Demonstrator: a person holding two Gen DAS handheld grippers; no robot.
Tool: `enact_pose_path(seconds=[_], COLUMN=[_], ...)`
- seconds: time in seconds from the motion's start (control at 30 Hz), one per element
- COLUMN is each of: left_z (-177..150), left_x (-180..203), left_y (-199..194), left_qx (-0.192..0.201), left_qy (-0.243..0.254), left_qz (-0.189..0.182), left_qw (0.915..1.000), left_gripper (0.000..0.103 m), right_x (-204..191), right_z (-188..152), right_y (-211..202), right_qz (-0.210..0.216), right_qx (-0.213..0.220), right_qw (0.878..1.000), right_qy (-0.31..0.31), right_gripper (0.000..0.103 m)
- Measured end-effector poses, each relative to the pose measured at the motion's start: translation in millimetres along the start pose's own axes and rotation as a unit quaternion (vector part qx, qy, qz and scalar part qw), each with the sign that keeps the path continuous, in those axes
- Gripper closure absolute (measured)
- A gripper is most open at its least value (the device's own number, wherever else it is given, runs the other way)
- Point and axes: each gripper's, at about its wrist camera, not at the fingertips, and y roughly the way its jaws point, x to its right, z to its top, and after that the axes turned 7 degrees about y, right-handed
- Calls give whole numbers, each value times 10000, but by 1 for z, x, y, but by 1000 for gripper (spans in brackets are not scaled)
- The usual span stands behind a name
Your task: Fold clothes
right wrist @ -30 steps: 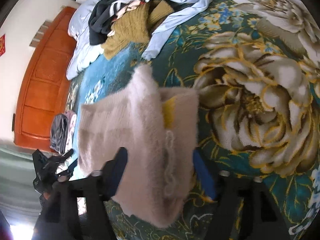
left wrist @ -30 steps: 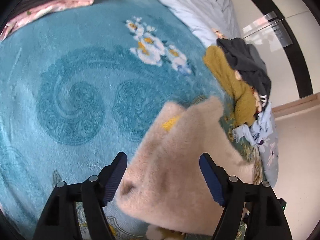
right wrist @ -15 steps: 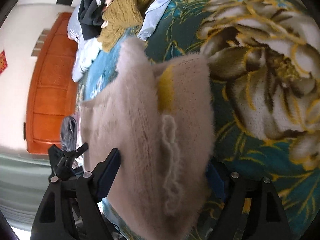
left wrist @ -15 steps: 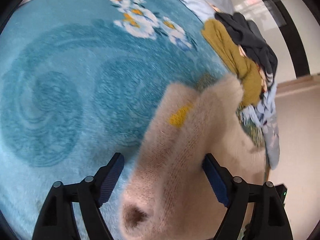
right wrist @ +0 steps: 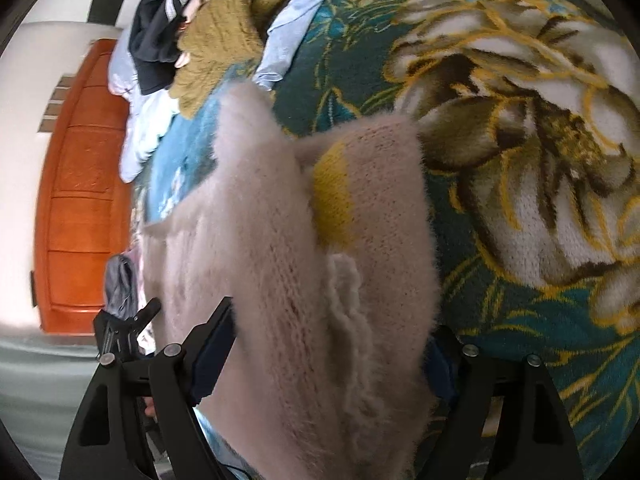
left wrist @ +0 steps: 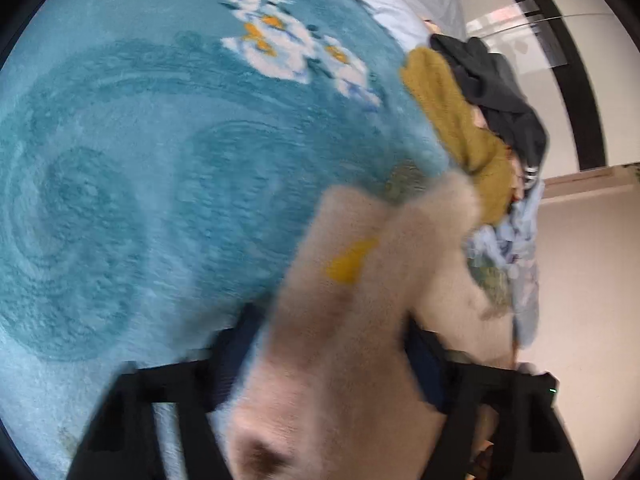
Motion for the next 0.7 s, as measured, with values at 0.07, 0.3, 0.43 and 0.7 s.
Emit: enact_pose_path(seconds=[0.07,0.3,0.43,0.7], left_z=[-3,-9,-17,-7], left_x=[3,19,19,11], left_y=[-4,-27,-54,-142], left_qx=[39,149,372,1269], left_qy=[-43,82,29,-152], left_qz=[-60,39,145,272], left_qw=[10000,9998,9992,9914], left_gripper=[55,71,72,73], right_x=[-2,-16,-31,-108], right_z=[-1,-4,0,5], right_y=[-1,-14,-25,-25], right_qz=[-132,-38,161,576], right_qx=[37,106,101,-187], right_qw=[9999,9999,9995,9919], right_qy=[16,-50,-236,-1115], right_gripper=[32,56,59,60])
